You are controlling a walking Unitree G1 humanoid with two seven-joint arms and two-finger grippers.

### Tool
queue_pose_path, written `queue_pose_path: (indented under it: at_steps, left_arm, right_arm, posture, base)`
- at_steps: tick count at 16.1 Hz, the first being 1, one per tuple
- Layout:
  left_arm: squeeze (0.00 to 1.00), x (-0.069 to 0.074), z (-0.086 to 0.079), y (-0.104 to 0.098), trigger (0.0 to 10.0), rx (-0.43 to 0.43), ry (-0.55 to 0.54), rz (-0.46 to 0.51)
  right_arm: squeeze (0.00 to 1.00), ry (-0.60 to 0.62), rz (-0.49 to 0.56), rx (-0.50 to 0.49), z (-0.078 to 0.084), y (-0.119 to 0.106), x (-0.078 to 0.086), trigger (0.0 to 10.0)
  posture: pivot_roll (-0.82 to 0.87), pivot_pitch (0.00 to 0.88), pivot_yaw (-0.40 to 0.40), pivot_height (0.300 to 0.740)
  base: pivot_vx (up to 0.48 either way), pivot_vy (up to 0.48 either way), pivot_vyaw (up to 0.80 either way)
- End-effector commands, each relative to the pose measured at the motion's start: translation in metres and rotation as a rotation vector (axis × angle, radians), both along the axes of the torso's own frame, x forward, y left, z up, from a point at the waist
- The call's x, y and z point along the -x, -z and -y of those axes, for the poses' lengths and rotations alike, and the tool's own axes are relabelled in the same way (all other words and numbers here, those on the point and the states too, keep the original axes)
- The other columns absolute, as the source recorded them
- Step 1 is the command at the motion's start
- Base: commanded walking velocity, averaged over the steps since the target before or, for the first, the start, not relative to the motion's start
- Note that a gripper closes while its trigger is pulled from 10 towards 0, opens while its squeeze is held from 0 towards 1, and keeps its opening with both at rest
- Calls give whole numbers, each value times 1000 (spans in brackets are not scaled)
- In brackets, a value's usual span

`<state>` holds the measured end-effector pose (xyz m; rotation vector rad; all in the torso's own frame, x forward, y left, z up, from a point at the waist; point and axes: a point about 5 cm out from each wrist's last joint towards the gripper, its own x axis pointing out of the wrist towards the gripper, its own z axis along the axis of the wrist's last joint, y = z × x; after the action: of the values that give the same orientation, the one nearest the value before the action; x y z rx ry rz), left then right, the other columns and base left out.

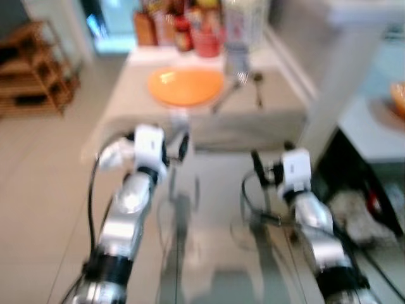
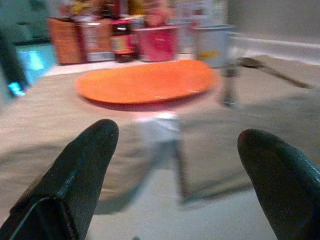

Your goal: Setting the table

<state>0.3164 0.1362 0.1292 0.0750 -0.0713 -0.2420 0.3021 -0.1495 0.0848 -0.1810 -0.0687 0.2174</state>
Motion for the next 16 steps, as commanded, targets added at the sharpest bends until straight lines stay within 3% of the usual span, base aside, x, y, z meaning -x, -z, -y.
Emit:
queue_pose_path:
  at_steps: [1, 7, 13, 16]
  left_arm:
    - [0, -1, -7, -2, 10000, -5, -18, 3]
    - [0, -3, -7, -9, 10000, 10, -20, 17]
    - [0, -10, -11, -30, 10000, 12, -82, 81]
    - [0, -17, -13, -33, 10000, 12, -81, 59]
  right_arm:
    - [0, -28, 27, -1, -9, -6, -2, 10000]
    - [0, -34, 60, 10, -10, -13, -2, 10000]
    - [0, -39, 73, 18, -11, -15, -1, 10000]
    - [0, -40, 75, 17, -13, -15, -2, 10000]
  posture:
    - [-60, 0, 34, 740]
    - [-60, 0, 36, 740]
    - [-63, 0, 36, 740]
    - [-60, 0, 37, 740]
  base:
    - [480, 0, 0]
    - [480, 0, 0]
    - [0, 0, 0]
    - [0, 0, 0]
